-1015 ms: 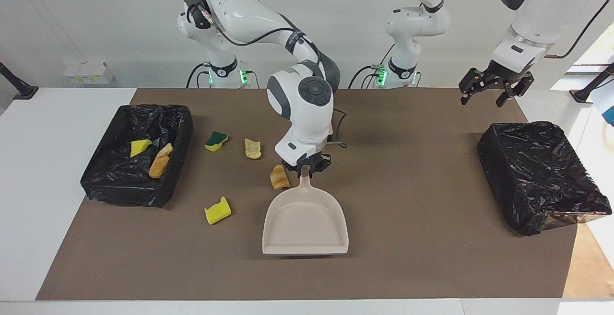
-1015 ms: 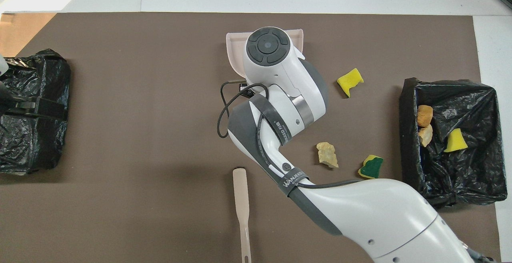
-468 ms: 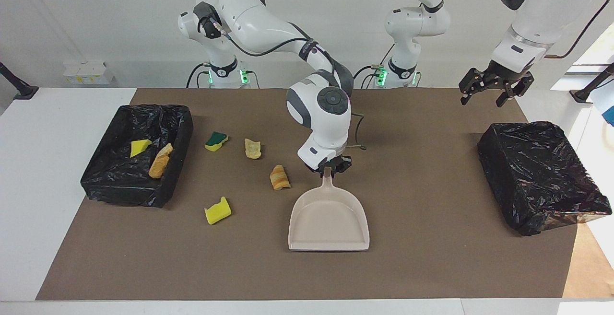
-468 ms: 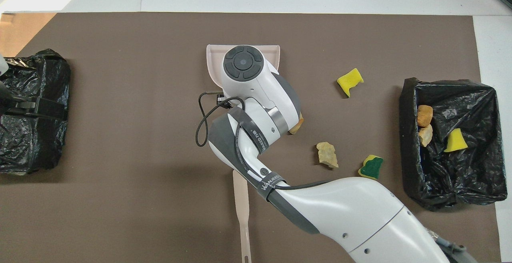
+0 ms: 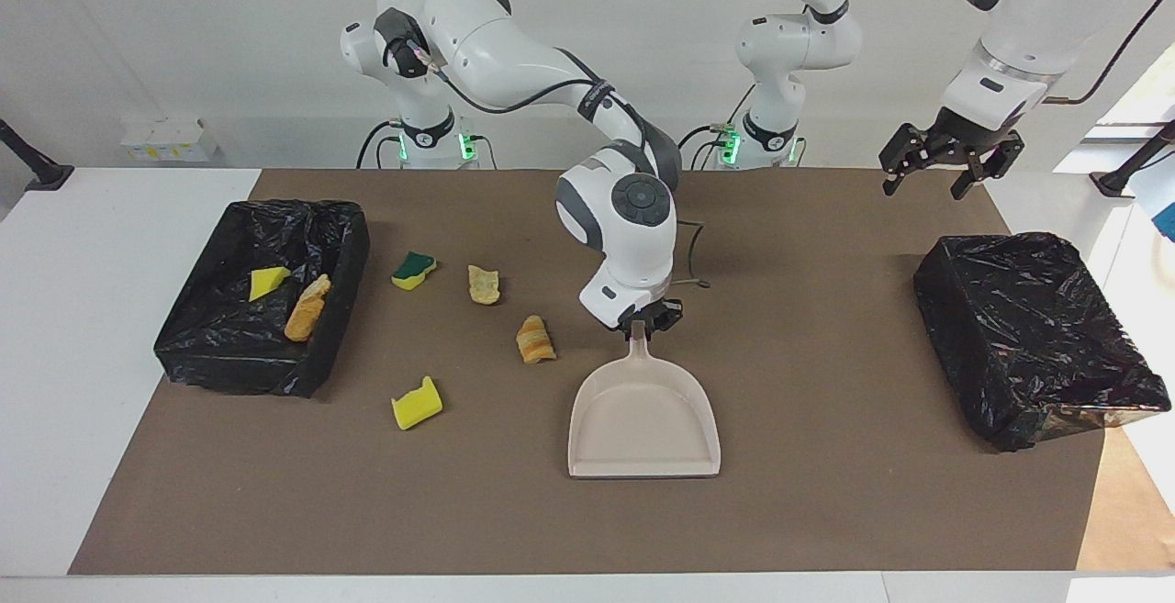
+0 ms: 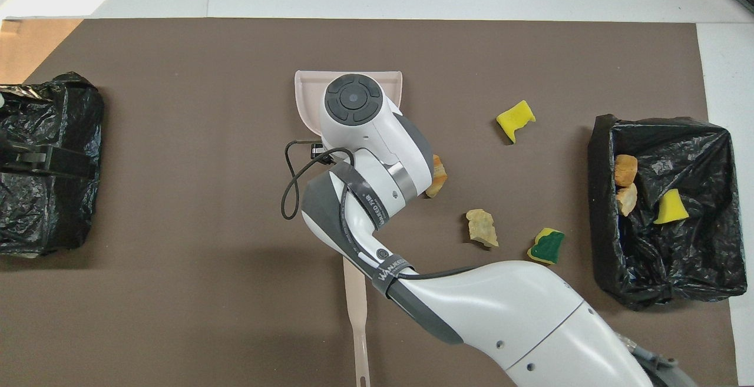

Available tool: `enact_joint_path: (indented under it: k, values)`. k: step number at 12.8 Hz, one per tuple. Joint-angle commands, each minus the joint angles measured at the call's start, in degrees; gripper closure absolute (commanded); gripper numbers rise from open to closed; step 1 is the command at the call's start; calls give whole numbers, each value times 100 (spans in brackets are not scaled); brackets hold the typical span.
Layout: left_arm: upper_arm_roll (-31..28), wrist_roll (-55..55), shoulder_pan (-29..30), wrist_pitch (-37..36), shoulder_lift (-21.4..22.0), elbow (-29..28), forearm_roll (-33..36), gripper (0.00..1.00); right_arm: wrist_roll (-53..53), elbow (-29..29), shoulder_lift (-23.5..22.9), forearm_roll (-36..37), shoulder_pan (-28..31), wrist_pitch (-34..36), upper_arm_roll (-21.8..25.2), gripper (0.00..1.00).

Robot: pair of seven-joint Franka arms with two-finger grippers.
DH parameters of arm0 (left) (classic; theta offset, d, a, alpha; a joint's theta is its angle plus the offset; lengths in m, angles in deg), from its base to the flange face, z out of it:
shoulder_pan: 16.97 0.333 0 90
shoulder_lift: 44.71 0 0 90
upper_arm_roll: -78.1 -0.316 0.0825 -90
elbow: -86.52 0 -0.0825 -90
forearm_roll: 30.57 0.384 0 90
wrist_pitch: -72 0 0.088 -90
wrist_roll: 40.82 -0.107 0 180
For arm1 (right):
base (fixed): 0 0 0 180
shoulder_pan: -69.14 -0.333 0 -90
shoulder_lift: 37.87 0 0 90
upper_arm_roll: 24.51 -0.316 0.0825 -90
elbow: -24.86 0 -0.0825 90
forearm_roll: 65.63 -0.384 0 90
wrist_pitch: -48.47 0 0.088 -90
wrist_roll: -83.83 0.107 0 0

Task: Sweep and dump trash in bin
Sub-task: 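Bring the empty dustpan back to the table center with the right gripper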

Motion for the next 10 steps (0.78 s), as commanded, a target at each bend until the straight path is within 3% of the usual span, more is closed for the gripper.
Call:
enact_joint_path:
  k: [1,2,5,7,10]
  values:
    - [23,-18,98,-107,50,17,94,0,127,-225,114,-156,44,-125,-49,75]
    - [23,-36,151,-80,50,17,85,0,127,-225,114,-164,35,-125,-49,63]
    - [58,-53,64,147,59,-88,6,0,101,-225,263,-147,122,-134,-49,42]
    - [76,-36,-32,289,-55,-80,6,0,109,-260,526,-165,114,-47,-49,35]
    - [84,-27,-130,324,-467,8,-11,0,118,-926,1289,-165,96,50,-49,34]
